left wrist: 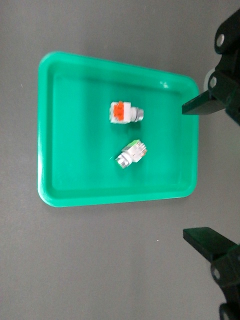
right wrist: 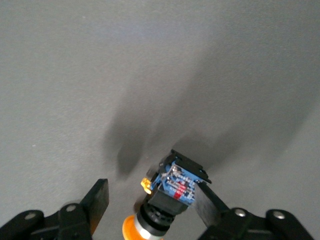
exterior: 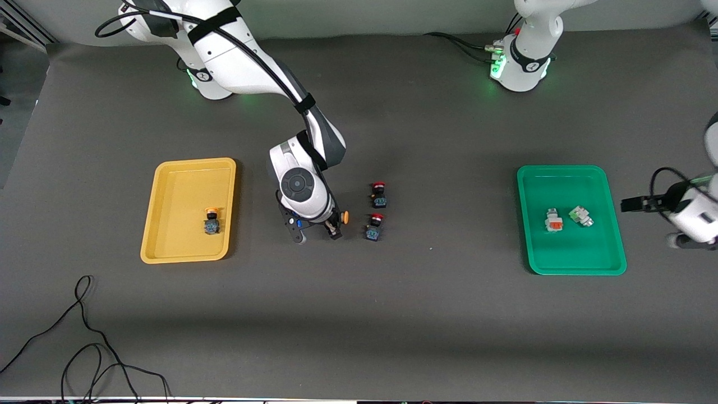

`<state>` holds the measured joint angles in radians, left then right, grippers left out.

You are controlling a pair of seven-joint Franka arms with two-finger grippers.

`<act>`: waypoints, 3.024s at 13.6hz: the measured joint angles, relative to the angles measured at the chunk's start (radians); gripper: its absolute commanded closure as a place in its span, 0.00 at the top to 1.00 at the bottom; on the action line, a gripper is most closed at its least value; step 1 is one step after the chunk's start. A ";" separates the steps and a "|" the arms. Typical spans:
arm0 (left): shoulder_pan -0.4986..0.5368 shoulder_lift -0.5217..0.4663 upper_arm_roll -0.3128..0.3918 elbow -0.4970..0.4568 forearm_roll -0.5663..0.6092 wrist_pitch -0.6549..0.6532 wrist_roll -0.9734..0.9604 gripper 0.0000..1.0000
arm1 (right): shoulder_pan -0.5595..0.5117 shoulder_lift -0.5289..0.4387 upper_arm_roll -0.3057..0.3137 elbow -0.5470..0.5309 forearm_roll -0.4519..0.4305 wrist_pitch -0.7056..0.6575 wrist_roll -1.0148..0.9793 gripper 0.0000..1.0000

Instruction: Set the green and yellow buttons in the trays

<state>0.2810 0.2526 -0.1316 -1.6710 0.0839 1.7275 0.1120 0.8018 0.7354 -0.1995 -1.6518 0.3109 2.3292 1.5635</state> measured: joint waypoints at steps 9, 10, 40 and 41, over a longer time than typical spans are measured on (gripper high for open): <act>-0.102 -0.197 -0.026 0.052 -0.052 -0.201 -0.007 1.00 | 0.000 0.015 -0.012 0.096 0.005 -0.171 0.031 0.77; -0.132 -0.206 -0.020 0.052 -0.054 -0.204 -0.017 0.99 | 0.000 0.018 -0.011 0.096 0.005 -0.169 0.032 0.77; -0.318 -0.270 0.108 0.053 -0.082 -0.222 -0.079 0.99 | -0.002 0.091 -0.014 0.145 0.037 -0.131 0.251 0.78; -0.308 -0.270 0.097 0.053 -0.083 -0.222 -0.079 1.00 | -0.001 0.094 -0.014 0.145 0.037 -0.130 0.252 0.78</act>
<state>-0.0275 -0.0169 -0.0343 -1.6176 0.0009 1.5055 0.0326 0.8006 0.8289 -0.2139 -1.5063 0.3484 2.1995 1.8156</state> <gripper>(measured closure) 0.000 0.220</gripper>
